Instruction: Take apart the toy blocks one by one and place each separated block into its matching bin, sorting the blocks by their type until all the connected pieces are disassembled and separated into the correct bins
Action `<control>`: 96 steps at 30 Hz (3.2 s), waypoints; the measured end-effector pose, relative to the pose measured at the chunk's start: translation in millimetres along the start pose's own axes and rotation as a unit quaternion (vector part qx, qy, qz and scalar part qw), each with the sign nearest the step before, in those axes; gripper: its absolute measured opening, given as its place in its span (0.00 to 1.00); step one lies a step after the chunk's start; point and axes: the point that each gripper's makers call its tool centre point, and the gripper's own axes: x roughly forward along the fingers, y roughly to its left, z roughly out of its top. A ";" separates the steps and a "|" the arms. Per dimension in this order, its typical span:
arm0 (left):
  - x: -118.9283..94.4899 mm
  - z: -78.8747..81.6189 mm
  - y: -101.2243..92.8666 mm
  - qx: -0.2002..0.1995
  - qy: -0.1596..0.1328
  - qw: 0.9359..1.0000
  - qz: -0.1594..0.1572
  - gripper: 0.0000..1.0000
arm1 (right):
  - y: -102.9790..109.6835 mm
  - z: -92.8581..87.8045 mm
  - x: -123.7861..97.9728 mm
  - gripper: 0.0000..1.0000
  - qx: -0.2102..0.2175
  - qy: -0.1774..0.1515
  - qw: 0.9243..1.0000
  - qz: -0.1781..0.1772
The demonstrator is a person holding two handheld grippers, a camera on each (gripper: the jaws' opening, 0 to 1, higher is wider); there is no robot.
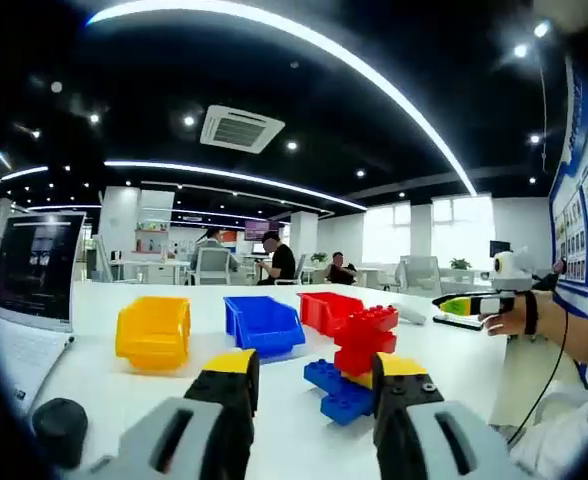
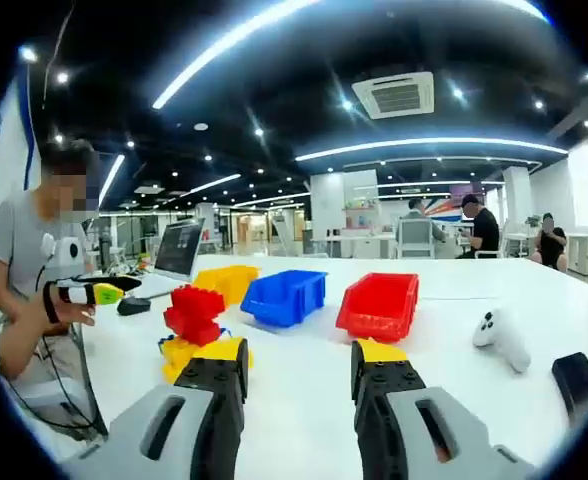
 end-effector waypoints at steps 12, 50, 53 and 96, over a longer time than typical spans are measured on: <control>5.3 -1.3 -6.4 0.005 0.004 1.000 -0.017 0.49 | 18.7 8.5 7.6 0.43 -0.003 0.000 1.000 0.015; 84.5 -36.6 -46.8 0.020 0.053 0.994 -0.095 0.56 | 124.3 11.9 103.8 0.52 -0.020 0.068 0.990 0.124; 88.5 -38.0 -47.6 0.024 0.052 0.993 -0.100 0.55 | 127.5 8.0 109.1 0.52 -0.027 0.077 0.989 0.124; 98.6 -43.7 -62.9 0.018 0.051 0.992 -0.116 0.46 | 144.8 8.5 104.8 0.48 0.051 0.094 0.986 0.127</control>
